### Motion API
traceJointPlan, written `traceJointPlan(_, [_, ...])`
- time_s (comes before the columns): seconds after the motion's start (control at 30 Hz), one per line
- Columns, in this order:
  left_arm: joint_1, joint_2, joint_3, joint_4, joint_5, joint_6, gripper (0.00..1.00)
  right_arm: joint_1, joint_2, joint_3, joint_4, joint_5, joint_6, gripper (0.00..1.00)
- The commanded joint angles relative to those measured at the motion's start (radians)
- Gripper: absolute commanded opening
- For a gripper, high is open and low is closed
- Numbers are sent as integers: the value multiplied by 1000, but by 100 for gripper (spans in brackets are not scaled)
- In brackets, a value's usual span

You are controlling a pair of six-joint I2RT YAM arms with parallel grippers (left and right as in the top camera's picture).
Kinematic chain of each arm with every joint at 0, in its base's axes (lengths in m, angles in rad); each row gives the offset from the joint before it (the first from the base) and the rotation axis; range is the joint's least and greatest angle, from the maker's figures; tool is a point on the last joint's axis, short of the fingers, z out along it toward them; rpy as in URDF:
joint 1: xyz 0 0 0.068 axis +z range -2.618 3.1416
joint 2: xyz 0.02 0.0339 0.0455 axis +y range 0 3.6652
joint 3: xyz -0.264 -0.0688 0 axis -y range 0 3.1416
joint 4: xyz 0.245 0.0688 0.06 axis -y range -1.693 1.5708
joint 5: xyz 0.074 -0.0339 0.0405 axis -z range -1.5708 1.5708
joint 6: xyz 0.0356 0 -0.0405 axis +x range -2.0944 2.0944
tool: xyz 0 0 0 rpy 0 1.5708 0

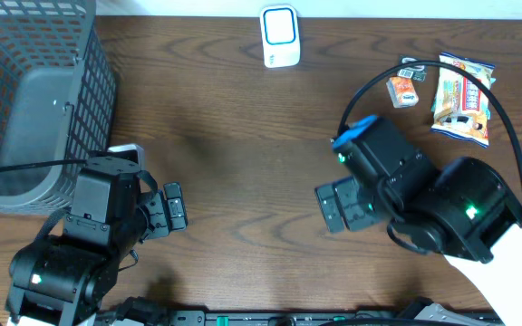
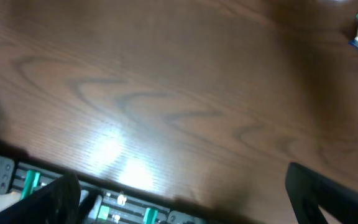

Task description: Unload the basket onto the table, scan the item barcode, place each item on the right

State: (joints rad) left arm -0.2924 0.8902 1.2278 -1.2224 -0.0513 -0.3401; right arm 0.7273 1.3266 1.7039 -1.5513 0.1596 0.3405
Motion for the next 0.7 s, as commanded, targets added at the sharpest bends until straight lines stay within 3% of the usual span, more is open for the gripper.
traceJointPlan(0.0, [1, -3, 0, 1, -1, 2, 97, -68, -60, -94, 85, -33, -159, 99])
traceJointPlan(0.3, [1, -3, 0, 1, -1, 2, 98, -396, -346, -530, 451, -192, -195, 99])
traceJointPlan(0.47, [1, -3, 0, 1, -1, 2, 98, -569, -573, -816, 642, -296, -299, 99])
traceJointPlan(0.67, [1, -3, 0, 1, -1, 2, 98, -699, -880, -1077, 817, -310, -305, 99])
